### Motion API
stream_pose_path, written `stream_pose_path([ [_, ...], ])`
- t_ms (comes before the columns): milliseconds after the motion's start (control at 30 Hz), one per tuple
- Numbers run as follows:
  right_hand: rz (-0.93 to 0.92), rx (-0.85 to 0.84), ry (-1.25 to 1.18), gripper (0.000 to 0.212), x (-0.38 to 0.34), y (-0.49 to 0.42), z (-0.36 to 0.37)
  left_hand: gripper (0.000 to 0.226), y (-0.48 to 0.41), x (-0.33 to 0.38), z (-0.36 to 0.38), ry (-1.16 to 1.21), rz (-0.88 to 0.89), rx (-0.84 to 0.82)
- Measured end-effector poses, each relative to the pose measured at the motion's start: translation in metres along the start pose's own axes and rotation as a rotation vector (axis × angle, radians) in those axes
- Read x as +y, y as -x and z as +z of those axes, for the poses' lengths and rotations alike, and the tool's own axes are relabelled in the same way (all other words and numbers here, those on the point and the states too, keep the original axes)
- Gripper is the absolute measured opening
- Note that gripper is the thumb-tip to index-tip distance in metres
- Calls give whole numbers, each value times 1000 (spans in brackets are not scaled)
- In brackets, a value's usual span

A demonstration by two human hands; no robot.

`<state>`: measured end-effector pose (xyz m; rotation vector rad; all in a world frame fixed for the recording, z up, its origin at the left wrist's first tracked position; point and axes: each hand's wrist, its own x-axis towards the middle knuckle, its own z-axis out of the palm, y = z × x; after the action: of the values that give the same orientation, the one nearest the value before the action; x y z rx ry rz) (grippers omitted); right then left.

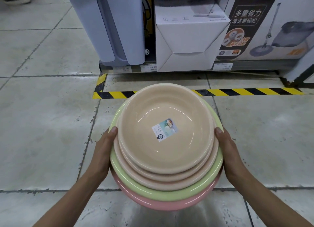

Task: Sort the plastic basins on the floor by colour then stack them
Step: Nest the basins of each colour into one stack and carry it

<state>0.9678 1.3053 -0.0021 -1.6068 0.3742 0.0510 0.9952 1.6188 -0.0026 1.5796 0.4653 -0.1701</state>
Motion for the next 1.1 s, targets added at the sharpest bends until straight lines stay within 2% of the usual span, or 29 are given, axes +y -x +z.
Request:
stream_pose_path([
  [167, 37, -10, -15, 48, -16, -18, -6, 27, 3, 6, 5, 45, -55, 66],
  [300, 44, -24, 12, 45, -83, -29, -23, 28, 21, 67, 18, 43, -67, 70],
  [400, 20, -34, 19, 45, -160, -22, -42, 26, 38, 145, 23, 27, -74, 81],
  [533, 49, 29, -32, 49, -281, 18, -74, 35, 78, 270, 29, -45, -32, -20],
  [733, 67, 189, -73, 81, -464, 118, -121, 29, 162, 464, 44, -107, -6, -169],
  [767, 82, 221, -81, 80, -492, 136, -131, 28, 177, 496, 49, -125, 2, -191],
  [867, 108, 329, -141, 56, -569, 192, -165, 23, 224, 591, 69, -176, 24, -267],
  [933, 105, 376, -167, 47, -618, 230, -187, 21, 257, 647, 85, -188, 38, -321],
  [1100, 98, 580, -275, 41, -726, 338, -236, 39, 335, 762, 131, -290, 44, -527],
])
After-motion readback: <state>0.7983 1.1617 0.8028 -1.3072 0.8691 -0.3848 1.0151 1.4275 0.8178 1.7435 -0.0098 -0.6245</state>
